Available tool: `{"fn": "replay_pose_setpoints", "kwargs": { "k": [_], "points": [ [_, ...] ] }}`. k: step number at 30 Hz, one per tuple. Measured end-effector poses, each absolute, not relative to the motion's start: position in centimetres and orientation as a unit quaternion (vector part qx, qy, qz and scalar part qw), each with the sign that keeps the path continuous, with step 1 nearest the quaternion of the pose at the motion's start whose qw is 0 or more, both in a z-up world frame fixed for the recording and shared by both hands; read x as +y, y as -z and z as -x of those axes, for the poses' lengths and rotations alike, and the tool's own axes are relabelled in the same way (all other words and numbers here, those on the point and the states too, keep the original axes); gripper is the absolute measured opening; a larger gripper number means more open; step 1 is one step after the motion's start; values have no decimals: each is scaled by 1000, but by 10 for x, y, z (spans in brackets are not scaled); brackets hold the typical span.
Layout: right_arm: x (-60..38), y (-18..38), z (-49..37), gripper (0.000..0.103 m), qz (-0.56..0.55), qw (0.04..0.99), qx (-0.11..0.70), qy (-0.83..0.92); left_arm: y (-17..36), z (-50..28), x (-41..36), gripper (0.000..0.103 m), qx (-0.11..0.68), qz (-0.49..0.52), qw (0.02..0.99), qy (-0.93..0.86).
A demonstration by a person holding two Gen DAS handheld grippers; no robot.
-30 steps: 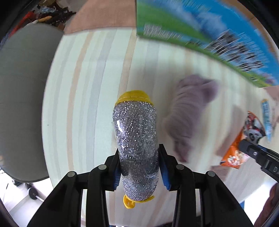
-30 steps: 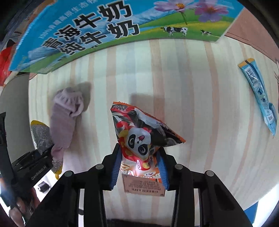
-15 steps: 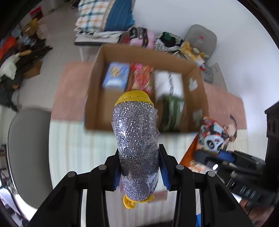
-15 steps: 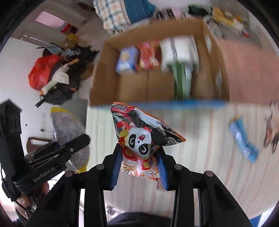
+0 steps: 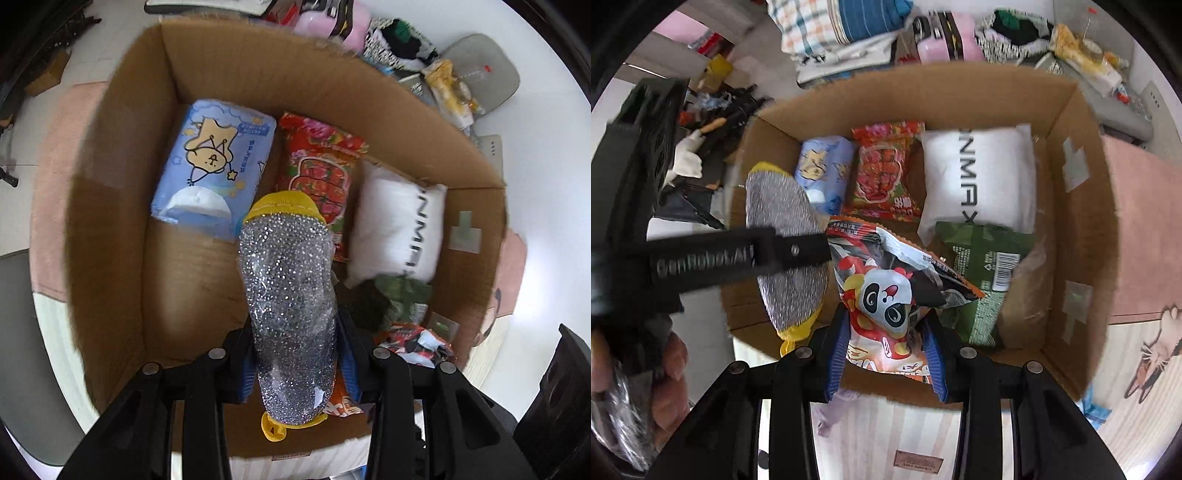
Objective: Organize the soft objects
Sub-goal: 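Place the sponge and panda bag into the box and open both tools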
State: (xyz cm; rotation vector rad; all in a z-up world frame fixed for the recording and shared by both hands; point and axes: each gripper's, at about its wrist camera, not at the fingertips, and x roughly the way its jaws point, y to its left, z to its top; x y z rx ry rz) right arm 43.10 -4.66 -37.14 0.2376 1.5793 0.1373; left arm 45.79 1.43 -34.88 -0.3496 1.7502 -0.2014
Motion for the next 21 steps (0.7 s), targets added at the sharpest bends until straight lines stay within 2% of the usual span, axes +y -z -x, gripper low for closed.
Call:
{"fn": "replay_pose_setpoints", "kwargs": {
  "k": [9, 11, 12, 13, 14, 15, 16, 20, 21],
  "points": [
    [-42, 410, -442, 40, -88, 676, 729, -60, 373, -462, 3, 36, 783, 129, 601, 90],
    [-40, 415, -446, 43, -81, 668, 737, -62, 371, -461, 6, 38, 783, 132, 602, 84],
    [-40, 417, -448, 44, -80, 662, 742, -60, 370, -461, 7, 45, 783, 133, 602, 84],
    [-40, 417, -448, 50, -84, 659, 745, -58, 365, -460, 9, 56, 780, 128, 607, 83],
    [-41, 414, -449, 56, -84, 660, 745, -55, 359, -460, 11, 61, 775, 125, 614, 84],
    [-41, 411, -449, 69, -80, 664, 742, -52, 350, -460, 12, 70, 768, 114, 625, 83],
    [-41, 405, -449, 72, -72, 671, 736, -50, 343, -458, 13, 77, 762, 104, 634, 81],
    [-45, 385, -452, 73, -61, 682, 728, -46, 311, -447, 15, 85, 739, 80, 664, 82],
    [-47, 379, -451, 76, -56, 685, 725, -42, 303, -442, 16, 86, 732, 73, 673, 81]
  ]
}}
